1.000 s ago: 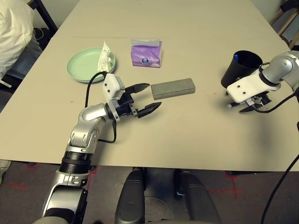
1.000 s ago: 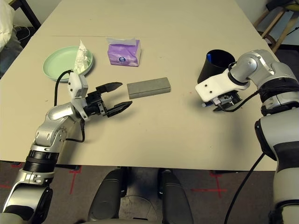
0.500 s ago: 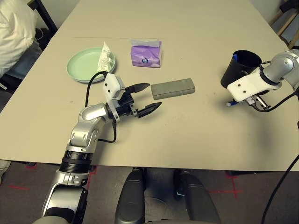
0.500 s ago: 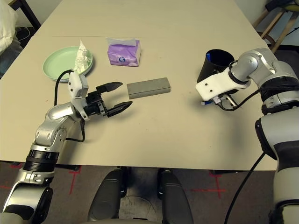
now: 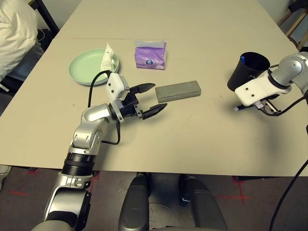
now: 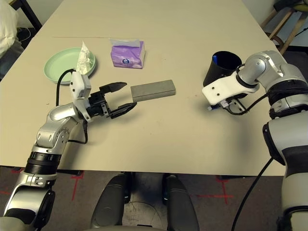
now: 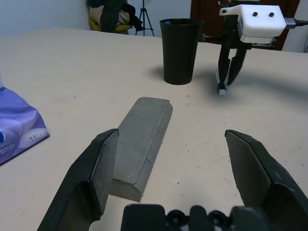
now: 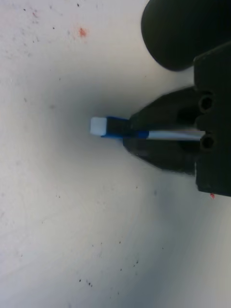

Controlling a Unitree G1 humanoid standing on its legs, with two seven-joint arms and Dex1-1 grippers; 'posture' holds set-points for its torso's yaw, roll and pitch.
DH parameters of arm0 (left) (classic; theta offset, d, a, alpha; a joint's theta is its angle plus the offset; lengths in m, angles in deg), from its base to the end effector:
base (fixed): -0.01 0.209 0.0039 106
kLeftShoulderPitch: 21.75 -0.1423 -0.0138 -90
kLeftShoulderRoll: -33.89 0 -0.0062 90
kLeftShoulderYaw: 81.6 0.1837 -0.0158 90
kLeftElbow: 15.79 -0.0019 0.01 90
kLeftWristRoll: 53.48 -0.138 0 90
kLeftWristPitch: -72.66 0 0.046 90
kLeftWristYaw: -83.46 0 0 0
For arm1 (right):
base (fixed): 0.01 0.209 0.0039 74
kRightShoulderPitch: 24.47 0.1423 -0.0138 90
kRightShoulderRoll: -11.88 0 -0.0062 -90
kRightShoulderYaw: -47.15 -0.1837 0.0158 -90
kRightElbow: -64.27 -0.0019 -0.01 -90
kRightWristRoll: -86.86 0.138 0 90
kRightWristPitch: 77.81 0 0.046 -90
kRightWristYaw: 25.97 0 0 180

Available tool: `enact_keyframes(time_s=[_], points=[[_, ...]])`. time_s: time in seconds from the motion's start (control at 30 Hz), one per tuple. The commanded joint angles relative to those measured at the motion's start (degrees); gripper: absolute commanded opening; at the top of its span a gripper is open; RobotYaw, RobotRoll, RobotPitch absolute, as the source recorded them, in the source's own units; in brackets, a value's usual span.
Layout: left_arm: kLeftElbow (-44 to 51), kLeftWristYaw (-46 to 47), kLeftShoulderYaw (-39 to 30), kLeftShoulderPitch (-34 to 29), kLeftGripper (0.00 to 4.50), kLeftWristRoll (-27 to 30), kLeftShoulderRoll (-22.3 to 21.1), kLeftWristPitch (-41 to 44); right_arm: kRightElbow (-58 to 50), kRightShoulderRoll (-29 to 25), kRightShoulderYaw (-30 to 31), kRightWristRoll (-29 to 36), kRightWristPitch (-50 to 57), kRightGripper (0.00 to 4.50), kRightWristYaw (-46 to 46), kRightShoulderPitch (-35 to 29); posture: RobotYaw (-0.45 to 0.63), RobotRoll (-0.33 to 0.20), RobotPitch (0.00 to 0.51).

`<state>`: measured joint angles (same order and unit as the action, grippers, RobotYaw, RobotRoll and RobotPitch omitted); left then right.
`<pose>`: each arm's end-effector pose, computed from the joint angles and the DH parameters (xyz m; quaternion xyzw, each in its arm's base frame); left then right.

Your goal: Organize and tidy the items on the table.

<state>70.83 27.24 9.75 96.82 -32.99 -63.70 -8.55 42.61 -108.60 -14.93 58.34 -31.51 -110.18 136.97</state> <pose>0.2843 0.1923 0.1590 0.0919 -0.1014 -0.5180 0.8444 0.3409 -0.2674 0.2540 -0.6357 0.2664 0.5517 0.4696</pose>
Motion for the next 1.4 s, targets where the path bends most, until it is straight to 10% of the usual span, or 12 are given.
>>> enact_keyframes(time_s=[0.03, 0.23, 0.57, 1.0, 1.4], points=[[-0.29, -0.73, 1.05, -0.19, 4.50, -0.26, -0.35, -0.03, 0.37, -0.22, -0.17, 0.20, -0.07, 2.21, 0.16, -1.40, 0.21, 0.000, 0.219], [0.15, -0.67, 0.88, -0.49, 4.50, -0.25, -0.49, 0.21, 0.28, 0.06, -0.09, 0.18, 0.05, 4.48, -0.03, -1.50, 0.22, 0.000, 0.220], [0.57, -0.48, 0.86, -0.84, 4.50, -0.25, -0.52, 0.36, 0.27, 0.51, 0.06, -0.02, 0.29, 4.48, -0.18, -1.26, 0.22, 0.000, 0.220], [1.52, -0.20, 0.88, -1.20, 4.50, -0.12, -0.47, 0.74, 0.38, 0.59, 0.26, -0.30, 0.89, 0.27, -1.27, -0.90, 0.23, 0.000, 0.217], [0.61, -0.35, 0.94, -0.38, 4.50, -0.32, -0.34, 0.49, 0.33, 0.61, -0.97, 1.40, 2.43, 0.27, -2.67, -0.81, 0.22, 0.000, 0.202]])
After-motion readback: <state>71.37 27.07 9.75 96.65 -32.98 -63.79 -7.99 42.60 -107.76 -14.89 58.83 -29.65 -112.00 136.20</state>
